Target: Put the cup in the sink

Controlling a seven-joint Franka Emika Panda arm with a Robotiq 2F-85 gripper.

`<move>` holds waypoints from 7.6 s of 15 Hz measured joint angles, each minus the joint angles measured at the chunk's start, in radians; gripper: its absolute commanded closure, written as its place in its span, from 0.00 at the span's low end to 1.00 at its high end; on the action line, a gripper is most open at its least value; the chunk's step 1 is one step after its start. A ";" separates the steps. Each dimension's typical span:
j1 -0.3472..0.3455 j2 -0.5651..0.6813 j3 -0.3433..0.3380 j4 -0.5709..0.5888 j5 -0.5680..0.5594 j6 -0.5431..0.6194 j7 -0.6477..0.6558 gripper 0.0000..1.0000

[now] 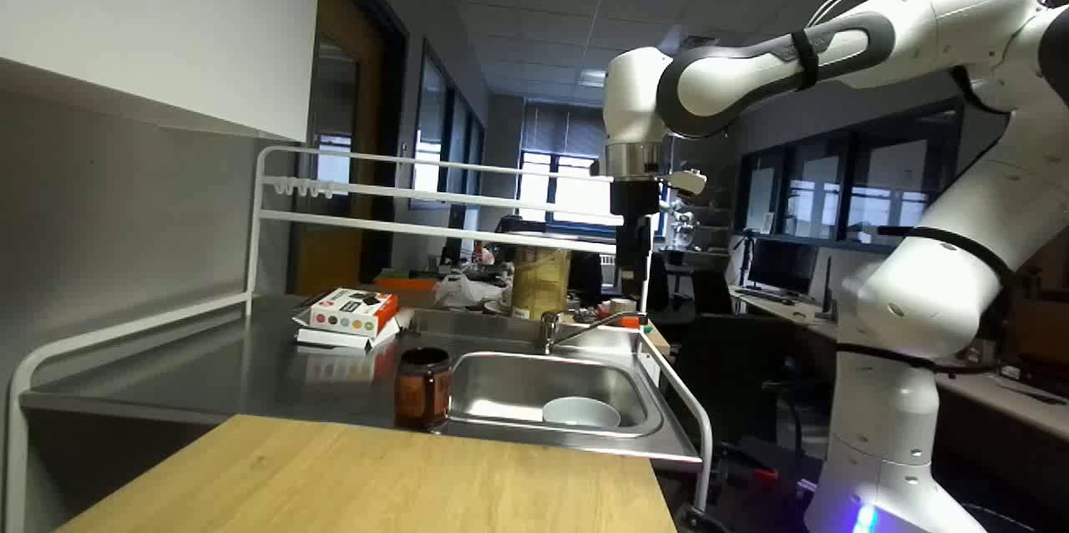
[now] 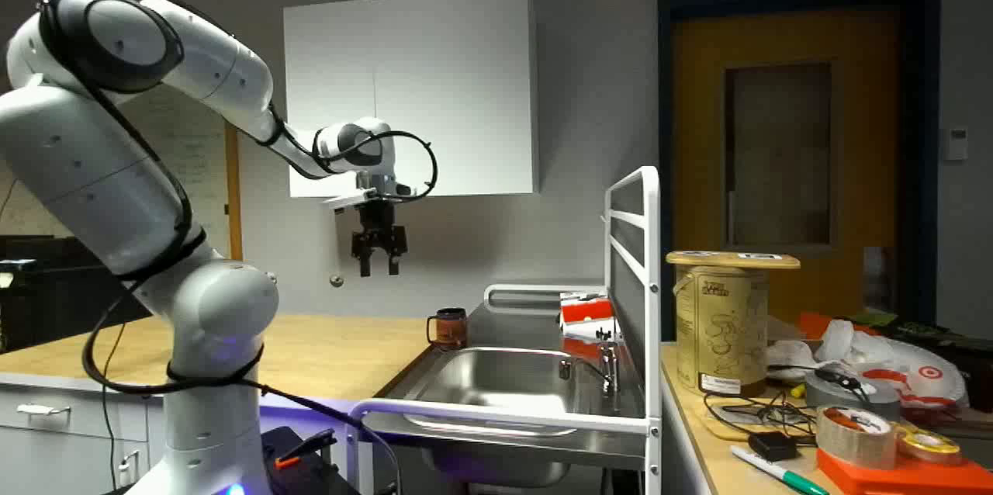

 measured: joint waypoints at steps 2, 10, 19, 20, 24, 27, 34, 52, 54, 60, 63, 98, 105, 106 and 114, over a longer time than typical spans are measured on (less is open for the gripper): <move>0.000 0.000 0.000 0.001 0.000 0.001 0.000 0.00; 0.000 0.000 0.000 0.001 0.000 0.001 0.000 0.00; -0.033 0.097 -0.034 0.063 -0.016 0.027 0.000 0.00; -0.045 0.135 -0.037 0.094 -0.025 0.033 0.003 0.00; -0.082 0.351 -0.041 0.281 -0.065 0.038 0.049 0.00; -0.076 0.530 -0.041 0.451 -0.070 0.038 0.086 0.00; -0.014 0.881 -0.055 0.832 -0.068 0.034 0.226 0.00; 0.155 1.432 -0.145 1.474 -0.060 -0.351 0.329 0.00; 0.156 1.454 -0.148 1.501 -0.053 -0.385 0.329 0.00; 0.141 1.508 -0.156 1.562 -0.024 -0.423 0.324 0.00; 0.131 1.546 -0.156 1.593 -0.009 -0.424 0.321 0.27; -0.089 1.357 -0.228 1.330 0.026 -0.123 0.417 0.95; -0.051 1.240 -0.251 0.960 0.037 0.072 0.446 0.95; -0.046 1.225 -0.257 0.903 0.036 0.107 0.446 0.95; -0.014 1.194 -0.287 0.644 0.025 0.347 0.446 0.95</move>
